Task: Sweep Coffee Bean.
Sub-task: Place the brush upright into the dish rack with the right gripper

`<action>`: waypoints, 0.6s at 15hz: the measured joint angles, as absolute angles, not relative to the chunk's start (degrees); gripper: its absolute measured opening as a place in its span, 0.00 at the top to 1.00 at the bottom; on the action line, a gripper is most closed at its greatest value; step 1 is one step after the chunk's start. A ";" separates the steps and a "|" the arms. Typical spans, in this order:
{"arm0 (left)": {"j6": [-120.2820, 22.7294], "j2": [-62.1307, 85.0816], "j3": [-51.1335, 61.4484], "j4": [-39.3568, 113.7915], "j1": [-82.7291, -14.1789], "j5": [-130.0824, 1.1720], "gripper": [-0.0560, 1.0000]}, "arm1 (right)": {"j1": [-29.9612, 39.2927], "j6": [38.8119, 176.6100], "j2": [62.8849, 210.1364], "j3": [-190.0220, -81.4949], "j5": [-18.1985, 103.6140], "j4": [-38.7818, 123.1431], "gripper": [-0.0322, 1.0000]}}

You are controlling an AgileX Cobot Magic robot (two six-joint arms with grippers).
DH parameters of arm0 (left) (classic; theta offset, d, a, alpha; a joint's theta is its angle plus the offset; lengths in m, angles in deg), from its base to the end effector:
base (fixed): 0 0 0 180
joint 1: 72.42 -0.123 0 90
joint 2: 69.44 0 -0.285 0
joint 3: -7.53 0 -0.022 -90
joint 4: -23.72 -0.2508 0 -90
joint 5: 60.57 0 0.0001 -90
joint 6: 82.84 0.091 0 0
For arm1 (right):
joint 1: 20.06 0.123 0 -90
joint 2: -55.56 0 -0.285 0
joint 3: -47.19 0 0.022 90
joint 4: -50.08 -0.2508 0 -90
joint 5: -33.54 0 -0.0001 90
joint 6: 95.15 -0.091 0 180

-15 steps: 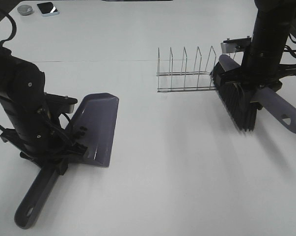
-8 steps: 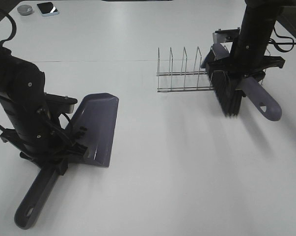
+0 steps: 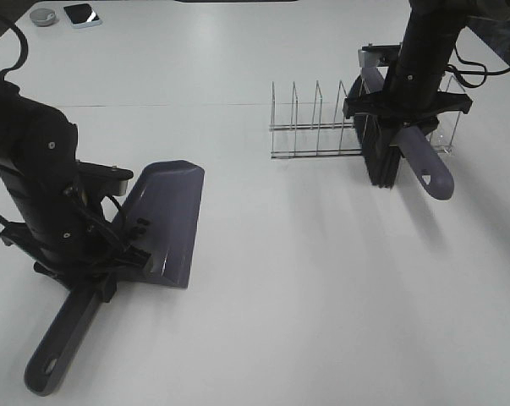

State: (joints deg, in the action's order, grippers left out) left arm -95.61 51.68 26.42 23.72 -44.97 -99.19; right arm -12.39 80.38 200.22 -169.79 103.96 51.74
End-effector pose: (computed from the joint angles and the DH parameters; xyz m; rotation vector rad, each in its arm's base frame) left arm 0.2905 -0.1509 0.0980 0.3985 3.0936 -0.0128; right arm 0.4771 0.0617 0.1417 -0.1011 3.1039 -0.0370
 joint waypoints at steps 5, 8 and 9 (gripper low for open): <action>-95.61 51.68 26.42 23.72 -44.97 -99.42 0.63 | -12.39 79.52 200.57 -170.19 103.96 50.08 0.65; -95.61 51.68 26.42 23.72 -44.97 -99.42 0.63 | -12.33 80.61 200.57 -170.19 103.84 47.10 0.50; -95.61 51.68 26.42 23.72 -44.97 -99.36 0.63 | -12.33 80.67 200.57 -170.19 103.84 46.87 0.47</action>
State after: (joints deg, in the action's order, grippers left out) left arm -95.61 51.68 26.42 23.72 -44.97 -99.36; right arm -12.33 80.67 200.57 -170.19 103.84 46.87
